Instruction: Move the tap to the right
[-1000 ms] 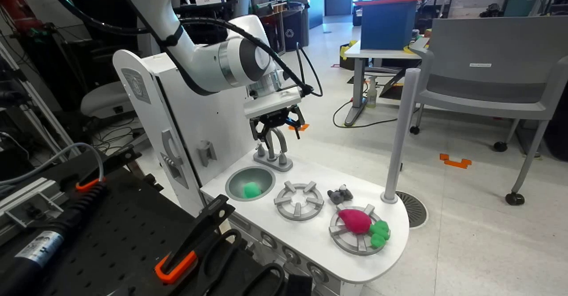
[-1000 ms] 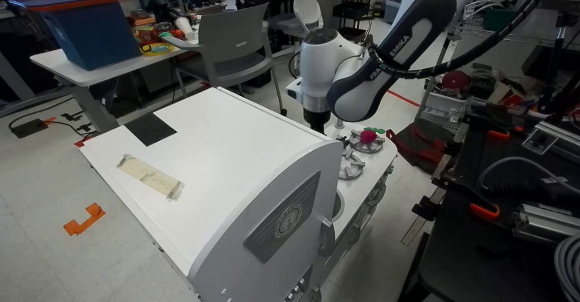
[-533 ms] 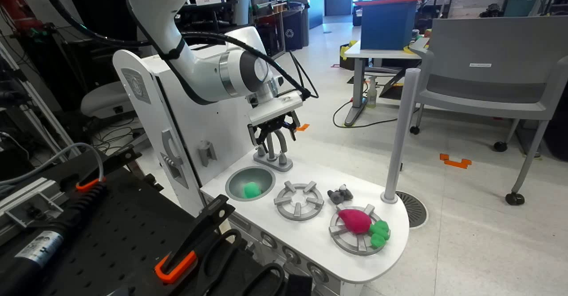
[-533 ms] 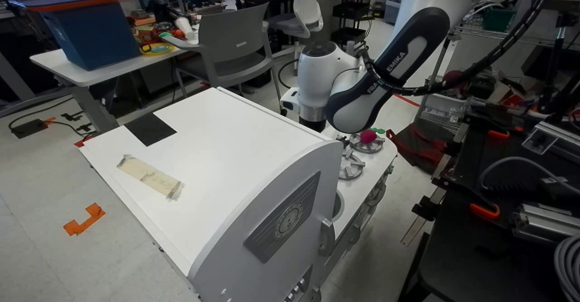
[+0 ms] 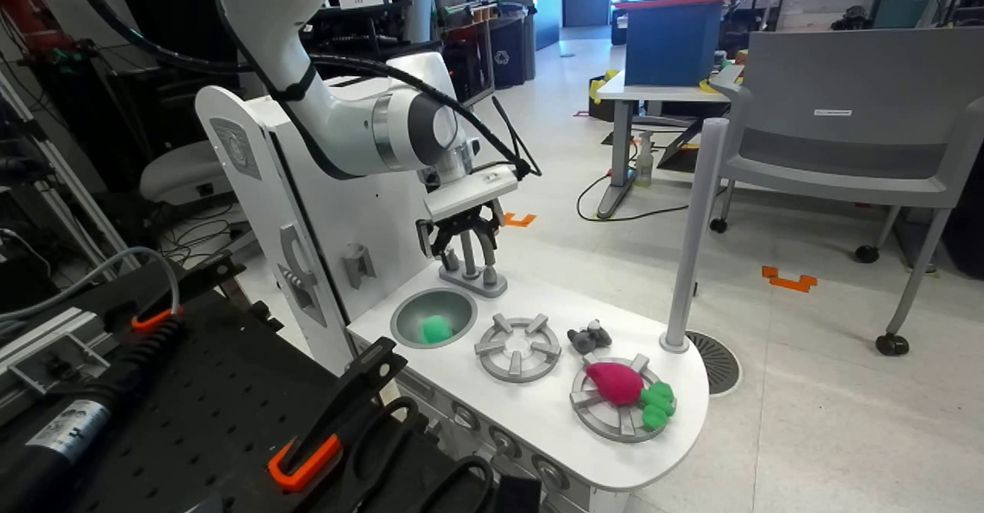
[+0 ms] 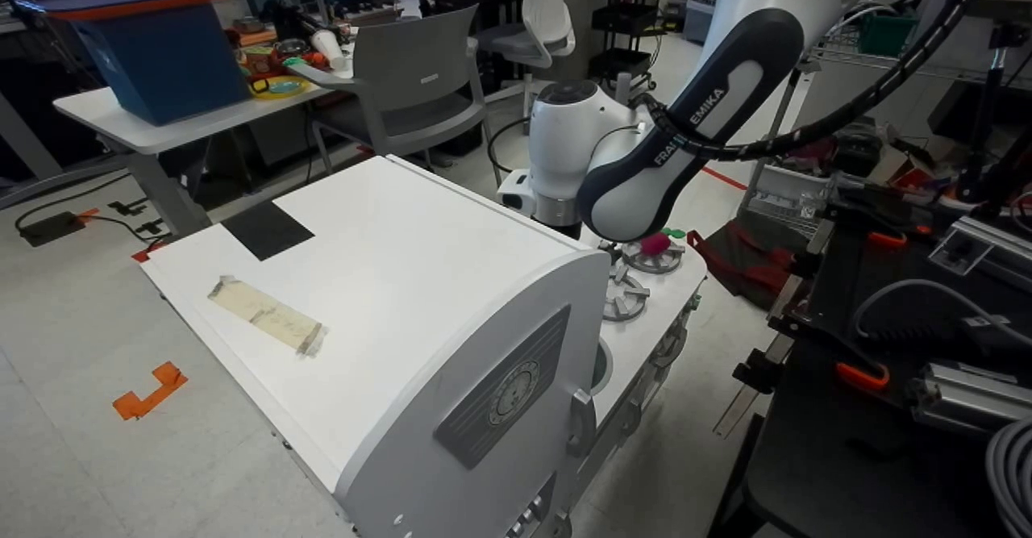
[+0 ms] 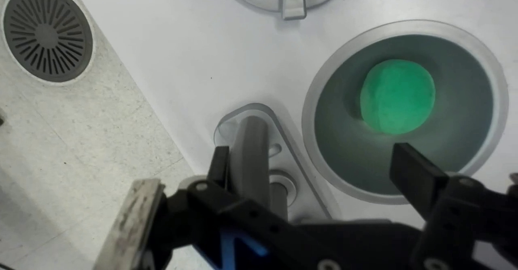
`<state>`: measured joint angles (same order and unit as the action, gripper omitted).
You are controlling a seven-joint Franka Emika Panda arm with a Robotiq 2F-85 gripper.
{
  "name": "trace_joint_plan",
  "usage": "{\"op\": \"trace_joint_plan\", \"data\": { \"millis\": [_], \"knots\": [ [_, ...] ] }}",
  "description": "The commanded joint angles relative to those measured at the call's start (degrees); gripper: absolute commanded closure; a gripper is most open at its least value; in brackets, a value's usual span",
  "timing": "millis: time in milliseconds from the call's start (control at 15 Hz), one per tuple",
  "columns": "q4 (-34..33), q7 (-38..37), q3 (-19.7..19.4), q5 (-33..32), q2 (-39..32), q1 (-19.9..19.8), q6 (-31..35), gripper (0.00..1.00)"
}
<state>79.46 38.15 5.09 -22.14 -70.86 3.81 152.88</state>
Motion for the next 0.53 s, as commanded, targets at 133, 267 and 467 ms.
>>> {"op": "trace_joint_plan", "data": {
  "millis": [133,267,467],
  "knots": [
    [3.28,1.60,4.26,4.94,4.26,-2.43,-13.93,0.00],
    [2.41,1.13,5.48,7.56,4.09,-2.71,-18.56,0.00],
    [1.48,1.34,6.85,10.70,3.85,-3.09,-22.30,0.00]
  ]
}}
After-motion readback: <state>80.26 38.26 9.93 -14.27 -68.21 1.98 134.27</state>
